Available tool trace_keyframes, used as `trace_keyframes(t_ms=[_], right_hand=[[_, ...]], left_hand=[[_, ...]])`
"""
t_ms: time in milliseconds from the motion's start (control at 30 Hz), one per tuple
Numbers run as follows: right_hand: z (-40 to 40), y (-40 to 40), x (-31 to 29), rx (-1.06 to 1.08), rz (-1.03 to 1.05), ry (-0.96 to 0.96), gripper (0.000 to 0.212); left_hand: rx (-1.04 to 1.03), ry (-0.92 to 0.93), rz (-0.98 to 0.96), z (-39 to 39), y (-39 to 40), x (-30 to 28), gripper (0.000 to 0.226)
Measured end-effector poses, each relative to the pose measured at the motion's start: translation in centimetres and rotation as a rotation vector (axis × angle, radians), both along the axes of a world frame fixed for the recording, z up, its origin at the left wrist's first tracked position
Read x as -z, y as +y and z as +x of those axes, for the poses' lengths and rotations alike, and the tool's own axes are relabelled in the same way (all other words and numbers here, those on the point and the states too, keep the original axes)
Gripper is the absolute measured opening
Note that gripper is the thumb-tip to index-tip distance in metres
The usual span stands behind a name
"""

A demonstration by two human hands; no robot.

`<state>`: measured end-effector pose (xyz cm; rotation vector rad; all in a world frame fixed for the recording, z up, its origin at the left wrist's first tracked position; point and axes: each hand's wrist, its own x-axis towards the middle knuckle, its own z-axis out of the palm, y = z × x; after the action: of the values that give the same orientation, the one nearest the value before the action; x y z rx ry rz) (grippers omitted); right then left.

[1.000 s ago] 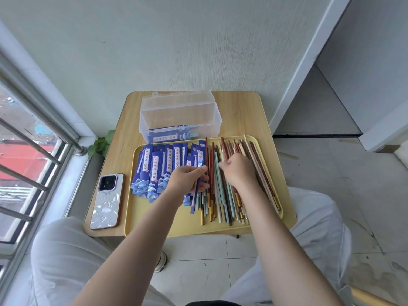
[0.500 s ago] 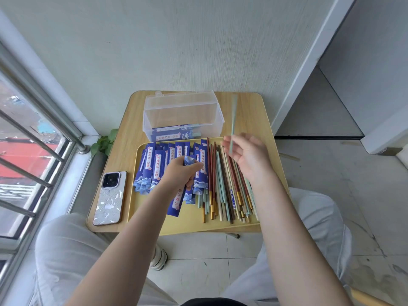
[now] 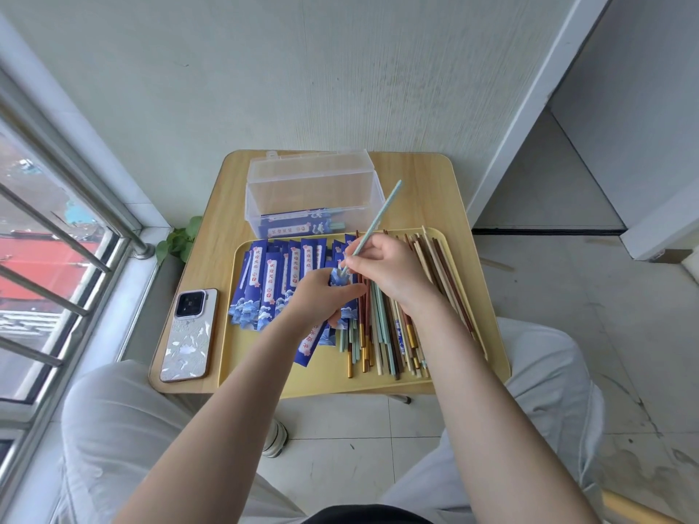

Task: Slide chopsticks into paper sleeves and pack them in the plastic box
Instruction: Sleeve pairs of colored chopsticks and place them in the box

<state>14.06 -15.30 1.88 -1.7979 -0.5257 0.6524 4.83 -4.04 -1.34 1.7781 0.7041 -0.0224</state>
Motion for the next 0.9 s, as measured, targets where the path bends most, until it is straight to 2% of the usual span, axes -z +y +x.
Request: trace_keyframes(t_ms=[100, 333, 433, 500, 600, 667, 767, 900], right_hand=[[-0.1, 0.1, -0.1, -0.013, 0.025, 0.02, 0.012], [0.2, 0.2, -0.4, 0.008, 0.033, -0.012, 0.026], [0.8, 0.2, 0.2, 0.157, 0.015, -0.004, 0.024], [1.0, -0.2, 1.0, 0.213, -0.173, -0.086, 0.022], [0.9, -1.0, 3.1, 0.041, -0.701, -0.29, 0.016], [0.3, -1.1, 4.0, -0.027, -0.9, -0.333, 0.01], [-0.3, -0.7, 4.4, -0.053, -0.986, -0.352, 0.01], [-0.6, -0.3, 4.2, -0.068, -1.001, -0.333, 0.004]], left_hand=[[0.013, -0.004, 0.001, 0.0, -0.1, 0.3, 0.03], [0.015, -0.011, 0.001, -0.1, -0.2, 0.7, 0.028], [0.001, -0.031, -0.086, -0.3, -0.1, 0.9, 0.028], [-0.044, -0.045, -0.183, -0.5, -0.1, 0.9, 0.027], [-0.154, -0.008, -0.378, -0.7, -0.2, 0.7, 0.023], [-0.208, 0.017, -0.461, -0.8, -0.4, 0.8, 0.022], [-0.243, 0.023, -0.522, -0.9, -0.7, 1.2, 0.024], [-0.292, 0.015, -0.55, -1.0, -0.8, 1.6, 0.022]])
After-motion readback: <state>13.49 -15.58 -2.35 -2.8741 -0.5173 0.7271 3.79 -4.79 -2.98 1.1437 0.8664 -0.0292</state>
